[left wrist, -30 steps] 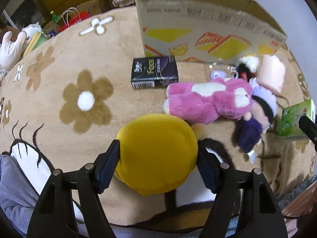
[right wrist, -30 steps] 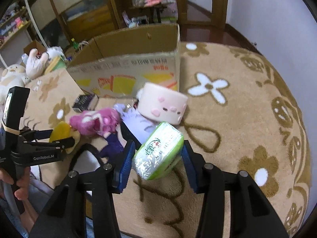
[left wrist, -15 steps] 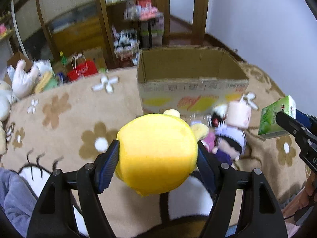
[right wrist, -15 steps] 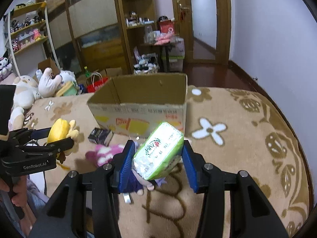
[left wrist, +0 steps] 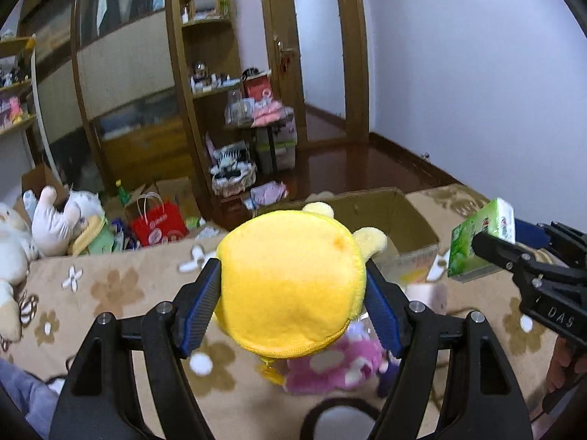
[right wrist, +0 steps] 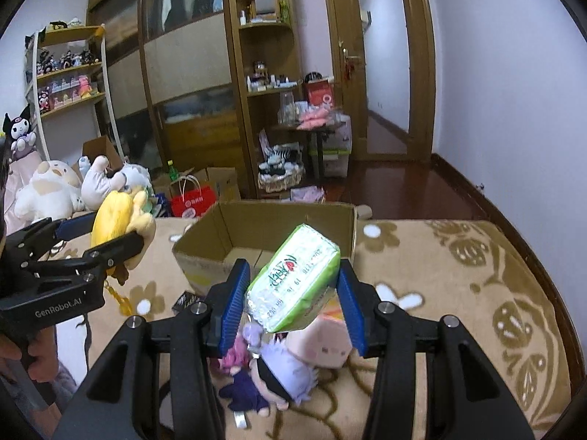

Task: Organize soft objects
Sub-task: 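Carry both items over the box and open both grippers to drop them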

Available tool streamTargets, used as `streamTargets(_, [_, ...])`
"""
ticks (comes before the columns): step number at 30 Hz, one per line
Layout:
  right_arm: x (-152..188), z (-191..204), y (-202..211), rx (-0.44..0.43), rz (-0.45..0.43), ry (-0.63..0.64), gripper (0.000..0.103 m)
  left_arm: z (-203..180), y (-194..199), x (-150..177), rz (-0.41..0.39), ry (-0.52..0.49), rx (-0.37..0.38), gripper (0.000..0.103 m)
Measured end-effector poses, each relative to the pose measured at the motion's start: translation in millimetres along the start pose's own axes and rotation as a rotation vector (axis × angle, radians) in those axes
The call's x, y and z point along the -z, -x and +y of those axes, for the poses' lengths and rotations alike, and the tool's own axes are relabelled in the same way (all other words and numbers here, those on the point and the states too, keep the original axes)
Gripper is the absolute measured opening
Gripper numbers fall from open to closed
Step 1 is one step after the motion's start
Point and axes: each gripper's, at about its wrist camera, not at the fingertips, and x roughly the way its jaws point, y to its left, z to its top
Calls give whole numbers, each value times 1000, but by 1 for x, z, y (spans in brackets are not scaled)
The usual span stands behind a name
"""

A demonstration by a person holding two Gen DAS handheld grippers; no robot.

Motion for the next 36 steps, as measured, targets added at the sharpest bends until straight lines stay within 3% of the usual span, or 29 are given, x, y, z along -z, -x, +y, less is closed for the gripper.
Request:
streamTargets(5, [-12, 1, -12, -9, -26, 8, 51, -5, -15, -20, -32, -41, -10, 73])
streamTargets(16, [-32, 1, -63, -50, -36, 31, 51, 1, -84, -41, 9, -29, 6, 74])
streamTargets(28, [-17, -32, -123, -80, 24, -69, 52, 14, -153, -28, 118, 16, 46, 77])
streamTargets(36, [-5, -33, -150, -94, 79, -71, 52, 20, -171, -21, 154, 27, 33, 83])
